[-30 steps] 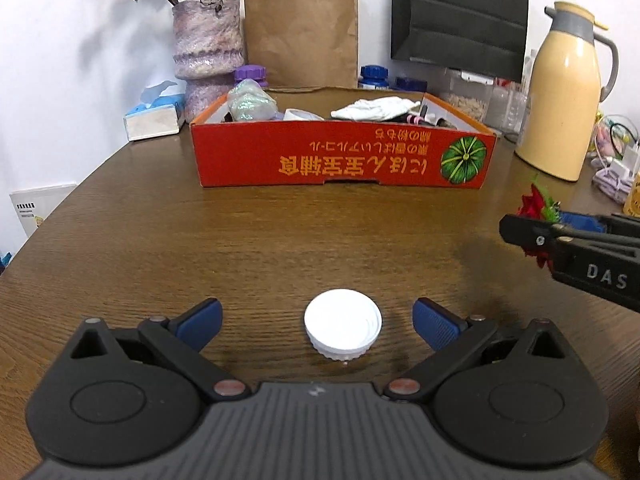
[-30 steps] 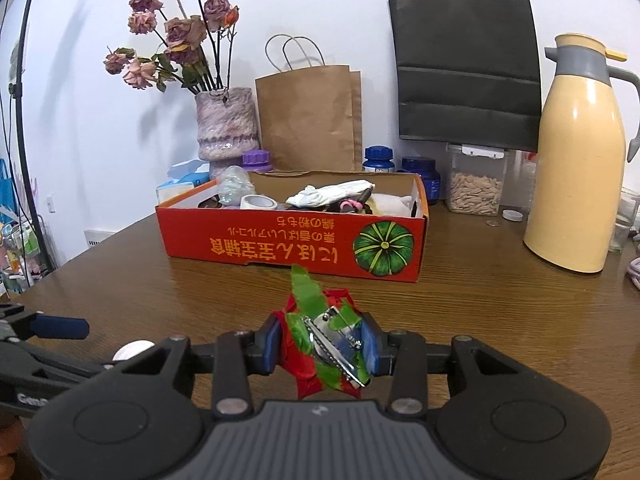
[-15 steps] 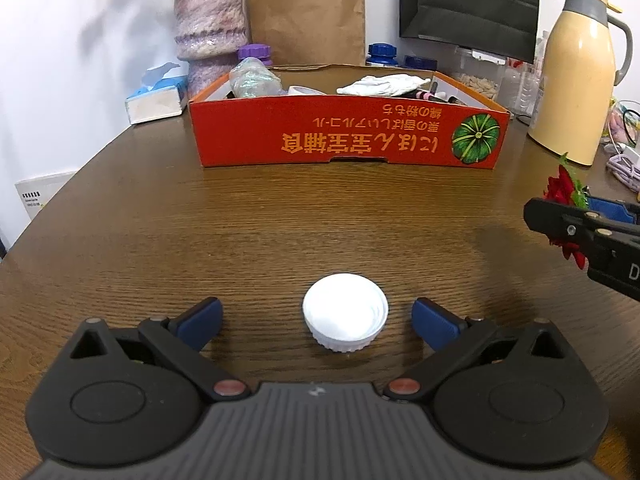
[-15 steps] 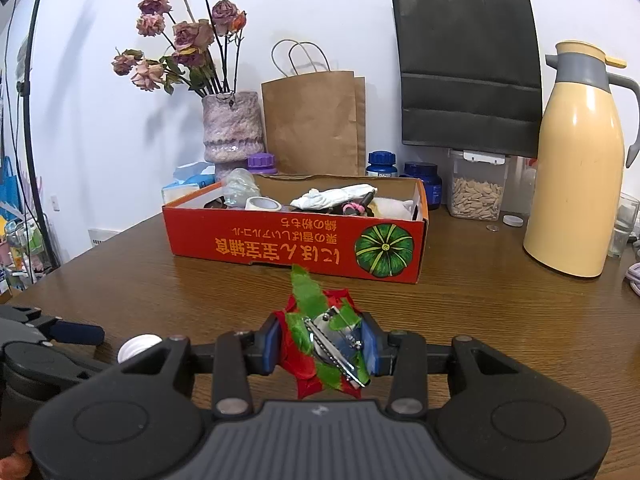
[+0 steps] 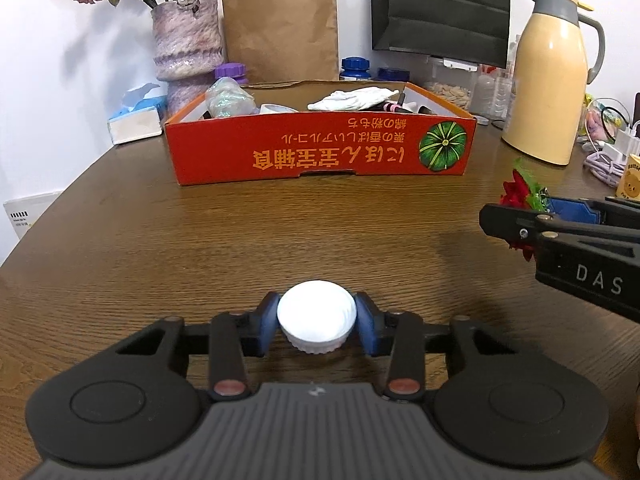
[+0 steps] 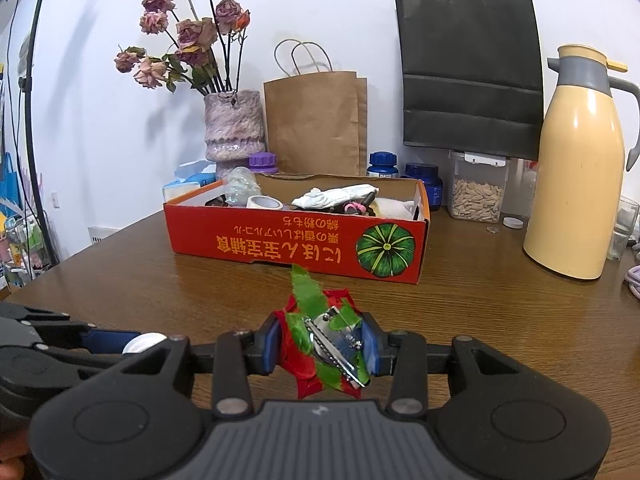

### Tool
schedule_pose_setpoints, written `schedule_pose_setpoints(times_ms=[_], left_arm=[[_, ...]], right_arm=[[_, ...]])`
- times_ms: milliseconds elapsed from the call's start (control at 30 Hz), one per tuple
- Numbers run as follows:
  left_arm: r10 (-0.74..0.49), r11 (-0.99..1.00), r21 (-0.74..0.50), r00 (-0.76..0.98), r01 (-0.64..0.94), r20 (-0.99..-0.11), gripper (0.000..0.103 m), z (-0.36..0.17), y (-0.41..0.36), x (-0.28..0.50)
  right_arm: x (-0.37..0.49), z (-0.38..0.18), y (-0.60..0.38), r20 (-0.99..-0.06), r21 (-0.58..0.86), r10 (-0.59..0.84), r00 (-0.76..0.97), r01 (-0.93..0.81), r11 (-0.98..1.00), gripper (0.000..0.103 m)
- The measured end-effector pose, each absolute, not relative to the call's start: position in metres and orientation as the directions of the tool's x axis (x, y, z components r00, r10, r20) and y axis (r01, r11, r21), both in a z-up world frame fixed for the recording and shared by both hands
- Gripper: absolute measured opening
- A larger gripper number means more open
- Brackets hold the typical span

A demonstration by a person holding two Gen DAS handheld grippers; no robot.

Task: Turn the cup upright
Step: 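Grasp the red-green gift bow with the right gripper while the left grasps the white bottle cap, then carry the white cap with the left gripper while the right carries the gift bow to the box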

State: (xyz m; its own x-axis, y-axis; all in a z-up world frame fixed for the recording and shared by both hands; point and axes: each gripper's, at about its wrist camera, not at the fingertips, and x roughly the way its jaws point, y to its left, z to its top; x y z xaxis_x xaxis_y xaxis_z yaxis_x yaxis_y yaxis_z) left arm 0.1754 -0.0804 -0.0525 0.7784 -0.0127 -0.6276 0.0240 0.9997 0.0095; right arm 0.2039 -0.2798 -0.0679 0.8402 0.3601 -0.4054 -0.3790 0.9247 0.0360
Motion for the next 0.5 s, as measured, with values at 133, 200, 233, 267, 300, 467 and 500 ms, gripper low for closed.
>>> schedule_pose_setpoints(times_ms=[133,200,233,267,300,467,500], left_arm=[[-0.012,1.000,0.003,0.778,0.017,-0.628,0.041,-0.051,-0.078,0.176],[-0.014,1.000,-0.005,0.783,0.014,-0.622,0.041,-0.049,-0.075,0.176],[-0.015,1.000,-0.008,0.786,0.012,-0.618,0.041,-0.047,-0.075,0.175],[-0.015,1.000,-0.011,0.791,0.010,-0.612,0.041,-0.044,-0.073,0.175],[-0.017,1.000,-0.015,0.794,0.010,-0.607,0.041,-0.042,-0.072,0.176],[-0.024,0.999,-0.031,0.814,0.008,-0.580,0.041,-0.026,-0.068,0.183],[-0.025,0.999,-0.033,0.819,0.008,-0.573,0.041,-0.023,-0.066,0.185]], right_arm=[[0.204,-0.068,-0.280,-0.407,0.037,0.361,0.839,-0.380,0.924,0.040],[0.205,-0.069,-0.279,-0.410,0.036,0.359,0.838,-0.379,0.925,0.040],[0.205,-0.070,-0.278,-0.410,0.035,0.358,0.839,-0.378,0.925,0.040],[0.206,-0.070,-0.278,-0.409,0.034,0.358,0.839,-0.378,0.925,0.040],[0.206,-0.069,-0.278,-0.408,0.034,0.358,0.840,-0.378,0.925,0.040],[0.210,-0.066,-0.276,-0.408,0.030,0.354,0.841,-0.375,0.926,0.040],[0.212,-0.065,-0.276,-0.407,0.031,0.353,0.843,-0.373,0.927,0.040]])
